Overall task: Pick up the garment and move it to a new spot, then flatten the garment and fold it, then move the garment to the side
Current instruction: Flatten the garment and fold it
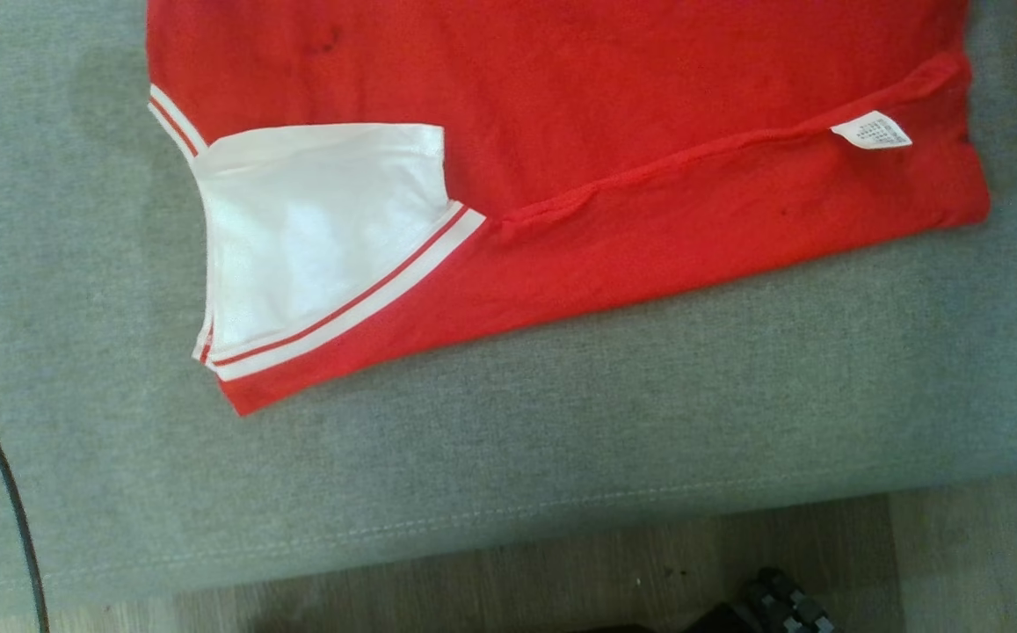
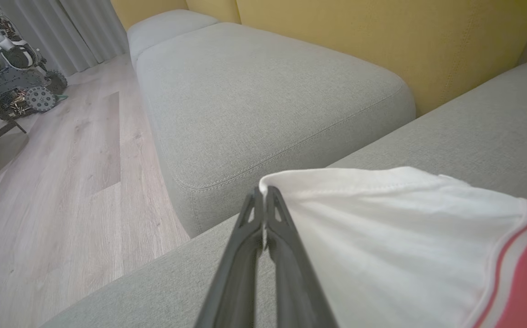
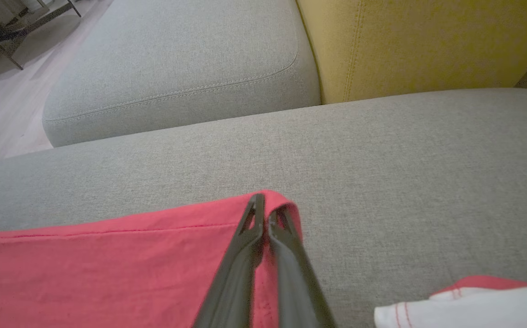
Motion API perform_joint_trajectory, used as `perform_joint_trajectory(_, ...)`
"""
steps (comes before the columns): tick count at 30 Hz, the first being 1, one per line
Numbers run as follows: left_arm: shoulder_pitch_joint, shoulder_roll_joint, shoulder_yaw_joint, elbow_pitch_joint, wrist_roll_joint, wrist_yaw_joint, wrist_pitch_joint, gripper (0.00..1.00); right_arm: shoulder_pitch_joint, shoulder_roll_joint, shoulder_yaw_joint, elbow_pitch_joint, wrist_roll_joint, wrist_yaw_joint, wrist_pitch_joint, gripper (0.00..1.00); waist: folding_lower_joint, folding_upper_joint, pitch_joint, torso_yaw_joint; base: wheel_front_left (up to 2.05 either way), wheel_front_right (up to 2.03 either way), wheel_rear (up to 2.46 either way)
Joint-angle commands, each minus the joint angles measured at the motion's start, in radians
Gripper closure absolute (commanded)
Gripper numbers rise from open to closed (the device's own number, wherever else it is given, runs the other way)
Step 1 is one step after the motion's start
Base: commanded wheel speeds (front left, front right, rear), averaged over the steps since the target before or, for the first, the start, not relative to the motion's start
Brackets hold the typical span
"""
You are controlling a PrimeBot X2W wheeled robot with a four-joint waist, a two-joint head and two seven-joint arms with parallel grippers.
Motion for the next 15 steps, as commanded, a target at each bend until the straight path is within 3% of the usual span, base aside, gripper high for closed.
perform_joint_trajectory(1, -0.048, 0.041, 0.044, -0.012, -0.001, 0.006, -0.004, 1.00, -0.018, -0.004, 0.005, -0.030, 0.017, 0.006, -0.007, 1.00, 0.0000, 0.0000, -0.005, 0.004, 0.00, 0.00, 0.00)
perform_joint_trajectory(8, 0.034, 0.042, 0.041, -0.053, -0.082, -0.017, -0.010, 1.00, 0.048, -0.043, 0.019, -0.059, 0.103, 0.006, -0.008, 1.00, 0.0000, 0.0000, -0.047, 0.035, 0.00, 0.00, 0.00)
perform_joint_trajectory(15, 0.168, 0.117, 0.042, -0.213, -0.154, -0.024, -0.011, 1.00, 0.173, -0.118, 0.043, -0.147, 0.199, 0.006, 0.018, 1.00, 0.0000, 0.0000, -0.080, 0.063, 0.00, 0.00, 0.00)
